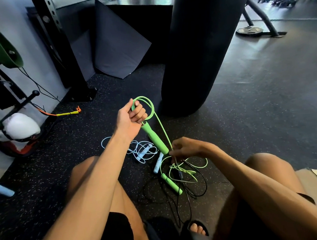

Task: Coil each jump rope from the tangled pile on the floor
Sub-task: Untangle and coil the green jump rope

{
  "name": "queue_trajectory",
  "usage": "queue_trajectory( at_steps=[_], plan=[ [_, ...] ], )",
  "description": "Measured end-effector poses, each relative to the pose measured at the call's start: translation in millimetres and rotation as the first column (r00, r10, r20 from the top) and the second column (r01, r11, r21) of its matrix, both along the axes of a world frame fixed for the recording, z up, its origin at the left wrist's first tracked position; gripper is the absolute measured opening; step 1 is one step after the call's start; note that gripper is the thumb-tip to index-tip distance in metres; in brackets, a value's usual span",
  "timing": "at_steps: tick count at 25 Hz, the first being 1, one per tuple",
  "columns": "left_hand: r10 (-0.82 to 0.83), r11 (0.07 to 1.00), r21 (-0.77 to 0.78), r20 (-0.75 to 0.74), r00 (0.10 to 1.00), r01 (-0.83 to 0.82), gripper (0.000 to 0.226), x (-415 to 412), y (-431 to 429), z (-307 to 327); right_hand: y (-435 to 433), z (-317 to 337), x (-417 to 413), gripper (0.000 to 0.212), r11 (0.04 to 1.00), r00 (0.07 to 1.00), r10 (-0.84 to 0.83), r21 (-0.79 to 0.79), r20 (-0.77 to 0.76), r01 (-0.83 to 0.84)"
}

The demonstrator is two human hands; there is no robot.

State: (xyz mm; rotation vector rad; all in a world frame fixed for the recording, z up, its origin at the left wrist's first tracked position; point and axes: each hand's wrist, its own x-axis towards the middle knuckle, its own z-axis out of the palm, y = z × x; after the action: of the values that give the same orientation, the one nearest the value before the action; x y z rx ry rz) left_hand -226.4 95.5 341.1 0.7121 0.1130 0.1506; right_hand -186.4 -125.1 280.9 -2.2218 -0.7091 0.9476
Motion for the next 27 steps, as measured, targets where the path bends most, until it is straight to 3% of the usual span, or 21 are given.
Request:
queue_trajectory(
  at_steps=[3,6,9,13,15,18,24,27],
  plan=[
    [0.075,0.997,-0.020,0.002,0.997,-0.075,0.039,0.0,3.4,-0.1,2.9,-10.9,-0.7,0.012,0.996,0.996,0.005,-0.091,0.090,0.003],
    [0.169,0.986,0.016,-0.039,0.985,-0.169,0.041,1.9,3.9,1.3,7.4,-4.2,1.4,0.017,0.998,0.980,-0.048,-0.022,0.191,0.053],
    [0.234,0.963,0.144,-0.028,0.972,-0.228,0.039,4.0,5.5,-1.2,8.2,6.0,-1.4,0.012,0.996,0.977,-0.073,0.072,0.199,0.060],
    [0.303,0.903,0.312,0.026,0.953,-0.296,0.036,5.5,1.5,-4.9,15.9,24.4,-9.9,0.014,0.993,0.907,0.044,0.080,0.420,-0.086],
    [0.314,0.841,0.450,0.046,0.948,-0.300,0.035,6.9,-3.6,-5.7,18.2,33.1,-13.0,0.014,0.984,0.887,0.052,0.130,0.460,-0.125],
    [0.274,0.708,0.661,0.069,0.959,-0.250,0.036,7.7,-13.7,-10.4,19.7,45.9,-14.3,0.015,0.965,0.844,0.028,0.207,0.535,-0.163],
    [0.036,0.554,0.833,-0.032,0.999,0.007,0.036,9.4,-25.5,-21.8,17.7,72.3,-12.6,0.020,0.898,0.743,-0.081,0.373,0.664,-0.235],
    [-0.132,0.600,0.780,-0.123,0.984,0.178,0.037,1.8,-34.0,-20.0,14.1,78.8,-6.0,0.019,0.879,0.705,-0.194,0.440,0.682,-0.183]
  ],
)
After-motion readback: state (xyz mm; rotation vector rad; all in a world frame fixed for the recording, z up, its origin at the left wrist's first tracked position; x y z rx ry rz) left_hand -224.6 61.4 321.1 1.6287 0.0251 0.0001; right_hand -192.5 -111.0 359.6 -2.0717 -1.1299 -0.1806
